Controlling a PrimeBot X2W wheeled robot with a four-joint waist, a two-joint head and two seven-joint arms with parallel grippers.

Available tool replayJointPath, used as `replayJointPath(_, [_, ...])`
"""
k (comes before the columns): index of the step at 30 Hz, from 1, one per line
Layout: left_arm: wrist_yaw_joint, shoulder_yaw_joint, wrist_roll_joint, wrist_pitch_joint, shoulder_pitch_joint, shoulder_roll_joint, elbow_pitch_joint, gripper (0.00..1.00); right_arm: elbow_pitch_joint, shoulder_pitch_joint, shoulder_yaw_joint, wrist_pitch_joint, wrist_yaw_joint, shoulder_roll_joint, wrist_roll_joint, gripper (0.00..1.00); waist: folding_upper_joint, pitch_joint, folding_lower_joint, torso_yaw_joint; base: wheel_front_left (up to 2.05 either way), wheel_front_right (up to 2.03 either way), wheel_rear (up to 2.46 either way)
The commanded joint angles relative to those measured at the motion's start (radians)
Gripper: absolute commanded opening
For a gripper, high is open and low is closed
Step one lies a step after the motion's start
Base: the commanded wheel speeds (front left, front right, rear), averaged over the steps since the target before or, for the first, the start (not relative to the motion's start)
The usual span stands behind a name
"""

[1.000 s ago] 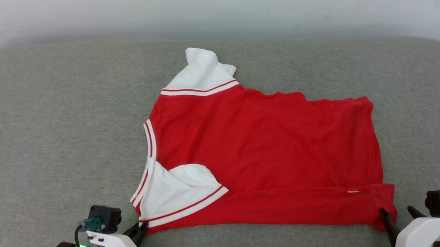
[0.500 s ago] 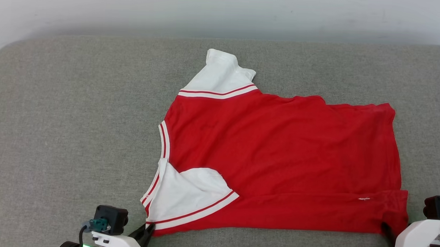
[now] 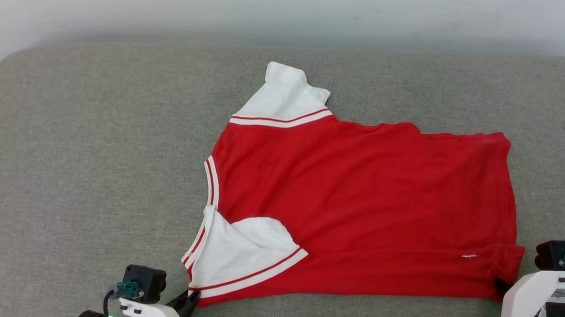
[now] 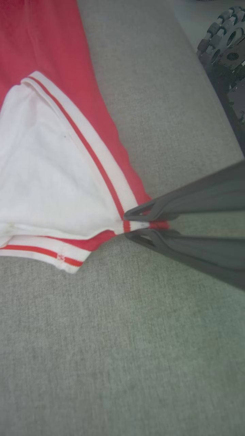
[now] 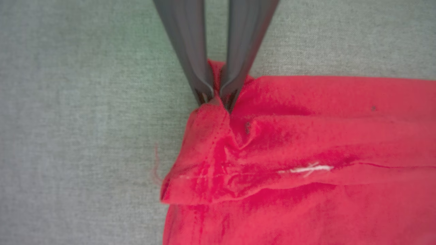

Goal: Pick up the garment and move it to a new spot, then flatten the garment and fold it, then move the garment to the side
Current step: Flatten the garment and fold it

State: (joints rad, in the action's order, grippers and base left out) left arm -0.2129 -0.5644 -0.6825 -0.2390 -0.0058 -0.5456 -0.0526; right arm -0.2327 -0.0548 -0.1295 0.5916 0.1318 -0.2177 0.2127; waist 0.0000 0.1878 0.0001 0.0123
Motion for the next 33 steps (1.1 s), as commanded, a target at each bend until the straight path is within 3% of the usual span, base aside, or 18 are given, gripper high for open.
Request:
replayJointPath(1, [-0.005, -0.001, -0.004, -0.003, 0.009, -0.004, 0.006, 0.00, -0.022, 0.006, 0.000, 0.008, -0.002, -0.015, 0.004, 0.00, 0.0000, -0.008, -0.0001, -0.001, 0.00, 0.00, 0.00])
replayJointPath(13, [-0.021, -0.012, -0.023, -0.011, 0.071, -0.012, -0.008, 0.00, 0.084, 0.058, 0.006, 0.083, -0.002, -0.131, 0.042, 0.00, 0.0000, -0.073, -0.0001, -0.008, 0.00, 0.00, 0.00])
replayJointPath(25, [-0.027, -0.040, -0.034, -0.016, 0.104, 0.006, -0.003, 0.00, 0.106, 0.152, -0.026, 0.120, -0.002, -0.129, 0.058, 0.00, 0.0000, -0.090, -0.0001, -0.007, 0.00, 0.00, 0.00])
replayJointPath(26, [-0.026, -0.041, -0.033, -0.013, 0.101, 0.009, 0.005, 0.00, 0.102, 0.152, -0.027, 0.110, -0.002, -0.126, 0.056, 0.06, 0.0000, -0.091, -0.0001, -0.008, 0.00, 0.00, 0.00])
replayJointPath(27, [-0.029, -0.040, -0.032, -0.010, 0.099, 0.012, 0.015, 0.47, 0.099, 0.150, -0.029, 0.100, -0.002, -0.123, 0.053, 1.00, 0.0000, -0.093, -0.0001, -0.009, 0.00, 0.00, 0.00])
replayJointPath(28, [-0.034, -0.038, -0.029, -0.003, 0.097, 0.015, 0.023, 1.00, 0.095, 0.147, -0.029, 0.089, -0.002, -0.119, 0.052, 1.00, 0.0000, -0.094, -0.0001, -0.009, 0.00, 0.00, 0.00])
replayJointPath(33, [-0.033, -0.020, -0.007, 0.064, 0.070, 0.032, 0.045, 1.00, 0.096, 0.131, -0.005, 0.038, -0.002, -0.115, 0.048, 1.00, 0.0000, -0.109, -0.0001, -0.016, 0.00, 0.00, 0.00])
